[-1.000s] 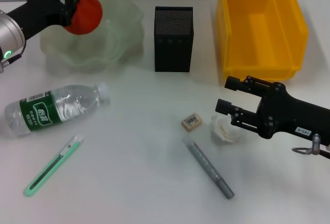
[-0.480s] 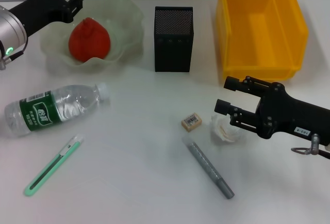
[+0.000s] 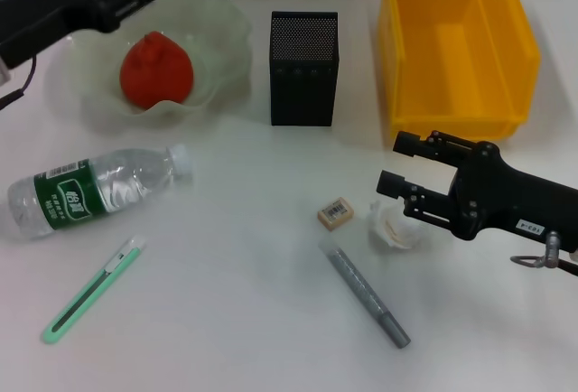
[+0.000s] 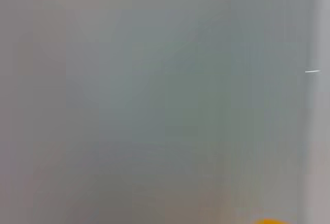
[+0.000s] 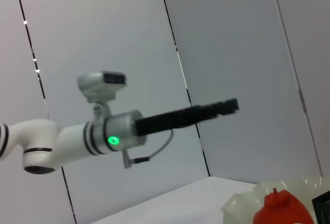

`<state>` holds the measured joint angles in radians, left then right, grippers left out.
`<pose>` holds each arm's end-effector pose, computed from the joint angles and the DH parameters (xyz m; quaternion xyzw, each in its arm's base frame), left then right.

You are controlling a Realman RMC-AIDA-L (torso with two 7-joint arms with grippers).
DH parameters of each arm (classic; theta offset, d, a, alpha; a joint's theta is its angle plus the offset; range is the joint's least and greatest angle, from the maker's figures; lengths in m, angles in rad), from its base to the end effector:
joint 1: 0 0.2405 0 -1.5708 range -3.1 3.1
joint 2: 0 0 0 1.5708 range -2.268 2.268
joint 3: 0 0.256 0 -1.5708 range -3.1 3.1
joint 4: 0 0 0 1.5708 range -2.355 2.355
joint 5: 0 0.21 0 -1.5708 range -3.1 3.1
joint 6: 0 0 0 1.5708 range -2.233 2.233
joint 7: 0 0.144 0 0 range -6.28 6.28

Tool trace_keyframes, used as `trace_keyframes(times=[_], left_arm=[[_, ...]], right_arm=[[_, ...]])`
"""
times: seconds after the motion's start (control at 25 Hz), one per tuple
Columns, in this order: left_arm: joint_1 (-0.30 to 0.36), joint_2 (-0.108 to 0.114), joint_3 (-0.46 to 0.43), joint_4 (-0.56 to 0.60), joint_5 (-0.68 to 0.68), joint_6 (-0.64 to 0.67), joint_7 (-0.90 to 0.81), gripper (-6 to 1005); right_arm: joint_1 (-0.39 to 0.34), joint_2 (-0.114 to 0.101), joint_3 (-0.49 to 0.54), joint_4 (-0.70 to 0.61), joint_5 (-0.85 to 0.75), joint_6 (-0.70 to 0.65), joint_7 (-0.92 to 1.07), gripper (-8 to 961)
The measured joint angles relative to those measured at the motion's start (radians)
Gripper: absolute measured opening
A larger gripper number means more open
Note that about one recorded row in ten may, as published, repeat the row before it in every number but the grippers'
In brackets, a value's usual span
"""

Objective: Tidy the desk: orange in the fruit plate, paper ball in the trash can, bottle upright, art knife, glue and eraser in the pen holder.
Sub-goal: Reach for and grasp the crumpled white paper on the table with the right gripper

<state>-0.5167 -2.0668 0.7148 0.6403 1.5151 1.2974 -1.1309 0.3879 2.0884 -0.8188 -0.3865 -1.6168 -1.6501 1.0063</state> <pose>-0.2539 0.3813 0.0489 -0.8542 -0.1535 -0.3455 0.3570 0.2734 0.2718 -0.0286 -0.8894 0.1802 0.3902 0.1553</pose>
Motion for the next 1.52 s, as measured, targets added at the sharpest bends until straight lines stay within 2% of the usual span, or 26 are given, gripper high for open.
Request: trace_keyframes(times=[0.08,0.2,0.32,0.44,0.56,0.72,0.8,1.0,1.16,1.24,1.28,1.32,1.36,1.52], left_arm=[[0.048,0.001,0.059,0.084,-0.001,0.113,-0.028,563],[0.096,0.000,0.128,0.169,-0.004,0.206,-0.072,639],[0.124,-0.001,0.149,0.198,-0.008,0.297,-0.104,690],[0.152,0.001,0.147,0.179,-0.010,0.409,-0.101,691],[0.180,0.001,0.170,0.164,0.009,0.468,-0.073,691],[0.194,0.001,0.184,0.128,0.037,0.473,-0.060,690],[0.198,0.003,0.175,0.030,0.054,0.452,-0.013,690],[0.203,0.003,0.179,-0.017,0.056,0.445,0.027,690],[0.204,0.002,0.182,-0.022,0.056,0.445,0.032,691],[0.204,0.000,0.191,-0.030,0.057,0.449,0.052,691],[0.204,0.000,0.191,-0.030,0.057,0.449,0.052,690],[0.202,0.000,0.198,-0.031,0.059,0.449,0.052,688],[0.202,0.000,0.198,-0.031,0.059,0.449,0.052,687],[0.193,0.000,0.202,-0.052,0.065,0.453,0.077,683]], right_arm=[[0.001,0.000,0.001,0.000,0.002,0.004,0.000,638],[0.005,-0.001,0.001,0.000,0.008,0.013,0.000,637],[0.007,-0.001,0.001,0.000,0.008,0.014,0.000,637],[0.008,-0.003,0.001,0.000,0.010,0.013,0.000,637],[0.008,-0.004,0.001,0.000,0.010,0.014,0.000,637],[0.008,-0.004,0.002,-0.001,0.010,0.014,0.000,637],[0.008,-0.004,0.007,-0.002,0.011,0.013,0.000,637],[0.007,-0.005,0.012,-0.029,0.011,0.013,0.025,637],[0.006,-0.006,0.008,-0.115,0.011,0.005,0.112,637],[0.007,-0.007,-0.001,-0.229,-0.006,0.005,0.236,637],[0.007,-0.007,-0.001,-0.229,-0.006,0.005,0.236,637],[0.009,-0.007,-0.004,-0.311,-0.035,0.004,0.344,637],[0.009,-0.007,-0.004,-0.311,-0.035,0.004,0.344,637],[0.026,-0.008,-0.004,-0.542,-0.175,-0.017,0.610,637]])
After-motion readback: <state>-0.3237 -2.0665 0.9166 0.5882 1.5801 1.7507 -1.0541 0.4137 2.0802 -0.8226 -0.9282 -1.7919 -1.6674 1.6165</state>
